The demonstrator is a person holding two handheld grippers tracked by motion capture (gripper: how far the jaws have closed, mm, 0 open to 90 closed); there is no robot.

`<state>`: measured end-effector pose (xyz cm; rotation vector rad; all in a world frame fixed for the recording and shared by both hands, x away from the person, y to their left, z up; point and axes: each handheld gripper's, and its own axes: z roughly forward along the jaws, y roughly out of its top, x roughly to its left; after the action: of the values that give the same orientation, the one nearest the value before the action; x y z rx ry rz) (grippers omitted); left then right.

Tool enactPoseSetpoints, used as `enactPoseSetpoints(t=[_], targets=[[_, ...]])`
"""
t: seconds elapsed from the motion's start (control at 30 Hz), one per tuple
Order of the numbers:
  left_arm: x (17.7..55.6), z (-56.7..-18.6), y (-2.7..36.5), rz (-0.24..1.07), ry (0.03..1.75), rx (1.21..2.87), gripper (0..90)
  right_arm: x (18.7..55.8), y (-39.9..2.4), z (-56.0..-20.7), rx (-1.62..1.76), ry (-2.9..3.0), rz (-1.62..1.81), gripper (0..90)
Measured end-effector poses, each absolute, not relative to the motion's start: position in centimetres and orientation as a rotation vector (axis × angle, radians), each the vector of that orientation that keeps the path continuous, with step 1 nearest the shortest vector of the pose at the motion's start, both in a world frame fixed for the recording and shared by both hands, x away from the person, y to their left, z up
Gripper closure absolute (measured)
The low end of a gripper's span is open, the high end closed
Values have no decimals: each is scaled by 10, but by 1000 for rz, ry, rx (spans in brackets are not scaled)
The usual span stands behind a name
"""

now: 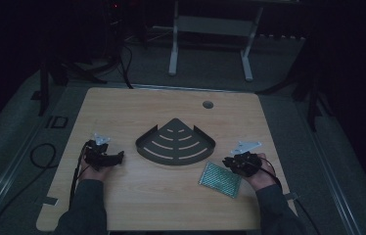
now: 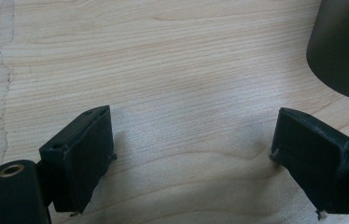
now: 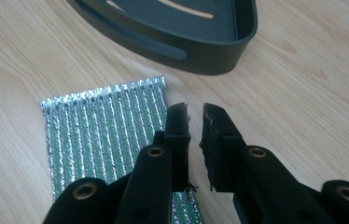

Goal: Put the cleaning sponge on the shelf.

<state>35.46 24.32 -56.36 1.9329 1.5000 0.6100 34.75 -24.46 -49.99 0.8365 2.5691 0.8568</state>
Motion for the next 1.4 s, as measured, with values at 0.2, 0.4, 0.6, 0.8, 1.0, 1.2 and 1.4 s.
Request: enactPoseSetpoints(t=[0.2, 0.4, 0.6, 0.8, 1.0, 1.2, 1.4], targets=[[355, -564, 243, 610, 1500, 1933, 130, 354, -243, -504, 808, 2643, 799, 817], [355, -564, 243, 610, 1500, 1933, 130, 359, -243, -505, 798, 2693, 767, 816], [355, -564, 243, 610, 1500, 1933, 130, 364, -244, -502, 782, 2735, 748, 816], [355, -564, 243, 610, 1500, 1933, 130, 370, -244, -500, 756, 2784, 695, 816], [355, -564, 243, 610, 1500, 1933, 130, 375, -242, -497, 711, 2836, 646, 812], [355, -564, 243, 610, 1500, 1933, 130, 379, -238, -496, 685, 2877, 638, 805], [355, -564, 243, 610, 1500, 1933, 129, 383, -232, -499, 674, 2923, 611, 797]])
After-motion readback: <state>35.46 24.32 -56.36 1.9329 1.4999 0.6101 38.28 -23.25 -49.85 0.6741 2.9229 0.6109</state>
